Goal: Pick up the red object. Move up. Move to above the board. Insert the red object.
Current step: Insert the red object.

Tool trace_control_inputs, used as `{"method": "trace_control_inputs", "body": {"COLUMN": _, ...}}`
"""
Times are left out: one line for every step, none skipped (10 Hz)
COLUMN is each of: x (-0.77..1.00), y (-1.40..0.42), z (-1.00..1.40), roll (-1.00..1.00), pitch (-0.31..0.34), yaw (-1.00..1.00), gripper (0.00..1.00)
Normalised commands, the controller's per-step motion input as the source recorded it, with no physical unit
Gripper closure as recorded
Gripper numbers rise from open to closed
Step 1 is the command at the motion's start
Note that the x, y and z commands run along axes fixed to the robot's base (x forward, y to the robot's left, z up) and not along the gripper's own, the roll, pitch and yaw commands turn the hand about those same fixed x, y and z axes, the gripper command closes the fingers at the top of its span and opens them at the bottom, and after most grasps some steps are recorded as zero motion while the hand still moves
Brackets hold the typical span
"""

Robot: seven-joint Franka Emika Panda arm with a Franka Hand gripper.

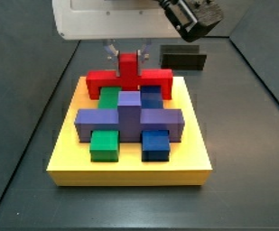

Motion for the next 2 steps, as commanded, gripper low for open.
{"method": "trace_control_inputs", "body": {"x": 0.00, "y": 0.00, "z": -0.59, "roll": 0.10, "pitch": 0.000, "yaw": 0.00, "gripper": 1.00}}
{"method": "trace_control_inputs", "body": {"x": 0.00, "y": 0.00, "z": 0.00, "roll": 0.00, "pitch": 0.000, "yaw": 0.00, "gripper": 1.00}}
